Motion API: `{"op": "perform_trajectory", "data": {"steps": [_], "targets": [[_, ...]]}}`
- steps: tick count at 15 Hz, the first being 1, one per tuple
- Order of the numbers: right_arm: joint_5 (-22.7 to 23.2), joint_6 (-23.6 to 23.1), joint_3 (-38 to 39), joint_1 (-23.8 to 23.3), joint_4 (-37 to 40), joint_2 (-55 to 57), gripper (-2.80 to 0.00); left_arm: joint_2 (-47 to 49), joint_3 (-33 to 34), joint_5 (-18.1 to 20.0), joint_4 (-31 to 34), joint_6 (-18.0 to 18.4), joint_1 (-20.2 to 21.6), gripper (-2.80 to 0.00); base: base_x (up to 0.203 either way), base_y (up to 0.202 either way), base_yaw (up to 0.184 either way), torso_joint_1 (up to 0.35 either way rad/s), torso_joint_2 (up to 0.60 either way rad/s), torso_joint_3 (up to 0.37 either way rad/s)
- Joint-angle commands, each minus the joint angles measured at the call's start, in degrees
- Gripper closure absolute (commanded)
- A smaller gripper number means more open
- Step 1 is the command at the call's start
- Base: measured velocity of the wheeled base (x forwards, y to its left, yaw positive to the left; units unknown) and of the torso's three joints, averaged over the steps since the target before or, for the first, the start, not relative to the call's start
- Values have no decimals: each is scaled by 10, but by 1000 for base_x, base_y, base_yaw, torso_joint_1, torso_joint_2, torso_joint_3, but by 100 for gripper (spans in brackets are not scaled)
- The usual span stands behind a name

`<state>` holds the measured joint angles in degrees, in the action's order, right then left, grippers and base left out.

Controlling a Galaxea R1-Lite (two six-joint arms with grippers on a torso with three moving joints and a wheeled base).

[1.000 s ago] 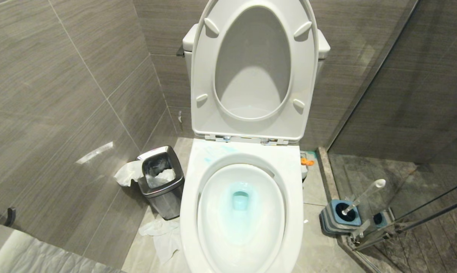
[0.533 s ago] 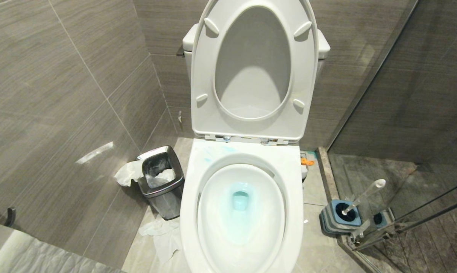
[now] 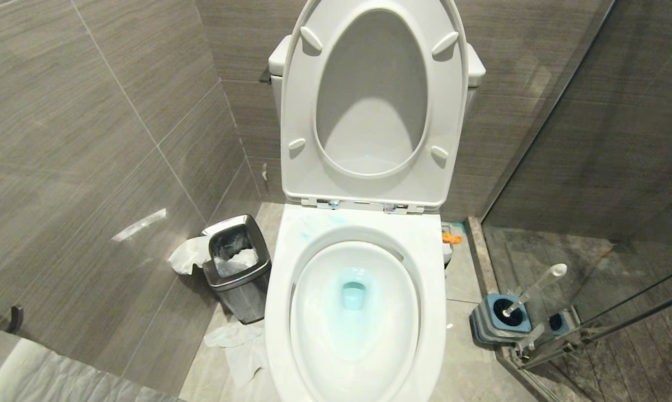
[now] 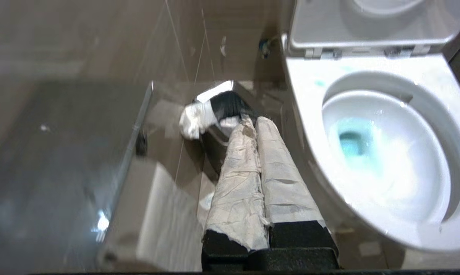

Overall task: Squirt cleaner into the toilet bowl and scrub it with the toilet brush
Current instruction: Flush the toilet

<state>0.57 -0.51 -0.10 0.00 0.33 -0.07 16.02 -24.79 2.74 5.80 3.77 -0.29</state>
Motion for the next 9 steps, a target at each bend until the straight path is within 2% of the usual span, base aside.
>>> {"op": "perform_trajectory", "data": {"steps": [1, 5, 9], "targets": [[0, 0, 0, 0, 0, 1, 0, 178, -96, 4, -20, 1, 0, 0, 0, 0, 0, 0, 0, 0], [0, -1, 0, 0, 0, 1, 0, 357, -255, 8, -79, 1, 0, 0, 0, 0, 0, 0, 0, 0], [0, 0, 0, 0, 0, 1, 0, 480, -390, 10, -94, 1, -3, 0, 0, 0, 0, 0, 0, 0]]}}
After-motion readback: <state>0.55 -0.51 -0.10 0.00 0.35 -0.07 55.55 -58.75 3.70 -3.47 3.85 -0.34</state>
